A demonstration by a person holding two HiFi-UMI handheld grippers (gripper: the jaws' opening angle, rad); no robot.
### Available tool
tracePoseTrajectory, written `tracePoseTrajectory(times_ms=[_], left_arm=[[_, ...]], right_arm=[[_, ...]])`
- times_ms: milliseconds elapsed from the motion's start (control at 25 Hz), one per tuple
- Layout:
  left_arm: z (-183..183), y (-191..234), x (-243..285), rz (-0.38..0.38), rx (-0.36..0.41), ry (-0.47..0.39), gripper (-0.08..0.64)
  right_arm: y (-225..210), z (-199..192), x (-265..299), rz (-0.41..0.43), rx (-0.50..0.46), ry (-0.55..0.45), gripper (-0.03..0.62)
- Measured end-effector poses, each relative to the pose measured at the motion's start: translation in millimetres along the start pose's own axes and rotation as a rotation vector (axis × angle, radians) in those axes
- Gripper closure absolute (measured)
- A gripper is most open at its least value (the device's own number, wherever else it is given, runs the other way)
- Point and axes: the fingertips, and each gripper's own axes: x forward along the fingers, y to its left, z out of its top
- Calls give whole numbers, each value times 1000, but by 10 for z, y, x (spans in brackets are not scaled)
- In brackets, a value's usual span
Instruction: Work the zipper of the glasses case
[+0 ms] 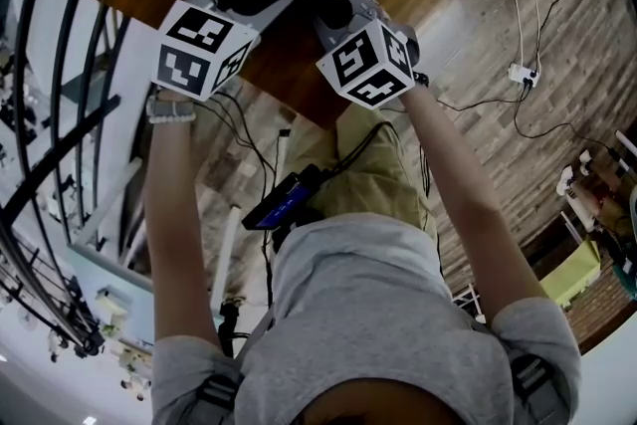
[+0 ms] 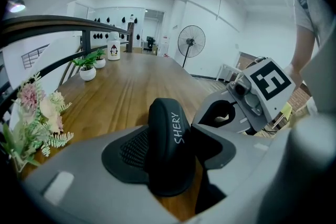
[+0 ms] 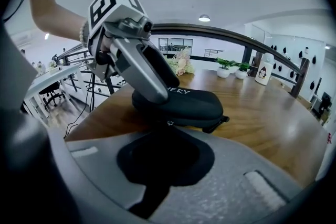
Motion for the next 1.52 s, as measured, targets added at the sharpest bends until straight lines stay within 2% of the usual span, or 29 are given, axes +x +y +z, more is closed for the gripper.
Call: tracePoseTrajectory(times_ms=[560,880,1080,1200,1240,1320,1400,1440,1520], left_arm=[[17,21,6,-4,12,6,290],[41,12,30,3,24,7,288],[73,-48,50,13,21,-21,286],[111,-53,92,37,4,-51,285],[127,-44,91,54,5,-62,284],[175,-40,39,97,9,-99,291],[233,-38,-93,146,-6,-154,327],[257,-27,-182,176,-15,-182,371],[270,2,-364,236,-18,-221,475]], right_arm=[[538,166,146,75,-135,-21,587],[638,164,206,76,-233,-13,581],[614,124,161,56,-221,-11,568],[566,75,120,69,-180,-13,524],[542,61,101,75,-161,-13,491],[476,37,22,70,-126,-17,481],[394,27,-94,46,-95,-26,482],[348,30,-154,29,-79,-33,486],[253,38,-269,-15,-37,-46,544]])
